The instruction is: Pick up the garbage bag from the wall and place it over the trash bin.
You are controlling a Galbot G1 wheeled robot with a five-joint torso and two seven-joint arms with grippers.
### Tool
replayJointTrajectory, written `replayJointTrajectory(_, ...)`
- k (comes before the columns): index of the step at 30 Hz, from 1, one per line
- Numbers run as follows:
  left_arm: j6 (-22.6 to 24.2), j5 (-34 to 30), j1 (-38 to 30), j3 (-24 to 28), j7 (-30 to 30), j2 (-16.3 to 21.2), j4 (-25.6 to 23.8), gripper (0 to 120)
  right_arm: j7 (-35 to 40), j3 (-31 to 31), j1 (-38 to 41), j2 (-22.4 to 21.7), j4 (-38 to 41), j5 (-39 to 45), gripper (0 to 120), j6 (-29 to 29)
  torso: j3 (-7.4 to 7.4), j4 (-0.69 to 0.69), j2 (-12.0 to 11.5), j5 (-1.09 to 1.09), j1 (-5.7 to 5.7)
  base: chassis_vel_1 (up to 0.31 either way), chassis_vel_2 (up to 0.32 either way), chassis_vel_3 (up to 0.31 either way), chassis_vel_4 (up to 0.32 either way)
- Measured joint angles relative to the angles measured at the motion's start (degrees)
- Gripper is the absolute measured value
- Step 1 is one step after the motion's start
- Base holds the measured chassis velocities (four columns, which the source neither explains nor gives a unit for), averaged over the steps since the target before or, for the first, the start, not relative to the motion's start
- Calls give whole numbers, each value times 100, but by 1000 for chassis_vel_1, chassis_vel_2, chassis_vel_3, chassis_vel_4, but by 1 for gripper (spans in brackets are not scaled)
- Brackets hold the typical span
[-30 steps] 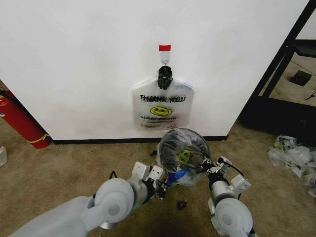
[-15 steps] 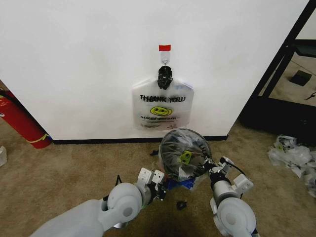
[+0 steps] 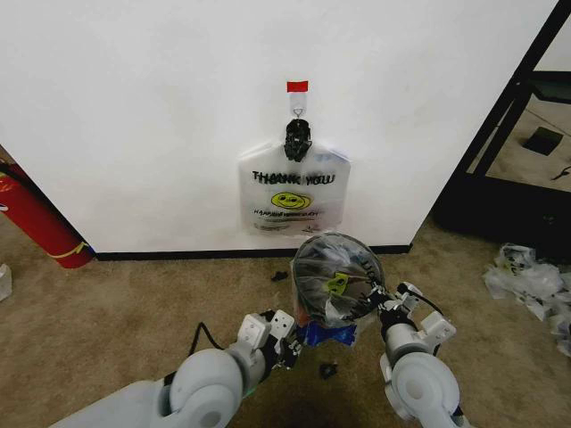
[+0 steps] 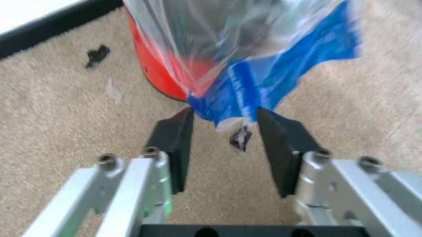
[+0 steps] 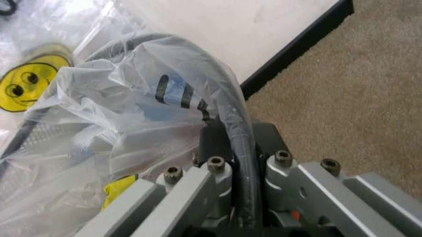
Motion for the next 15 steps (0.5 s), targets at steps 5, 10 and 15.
replayJointTrajectory(5, 0, -2, 185, -203, 83, 37, -291, 65, 0, -39, 58, 6, -78, -10, 1, 1, 0, 0, 0, 1, 0, 0, 0, 0, 0)
replayJointTrajectory(10, -10, -293, -21, -8, 119, -386, 163, 81, 10, -62, 76, 37, -67, -16, 1, 1, 0, -2, 0, 1, 0, 0, 0, 0, 0)
replayJointTrajectory(15, -16, -620, -328, 80, 75, -760, 903, 99, 6, -27, -26, 11, 14, -26, 1, 0, 1, -3, 0, 0, 0, 0, 0, 0, 0)
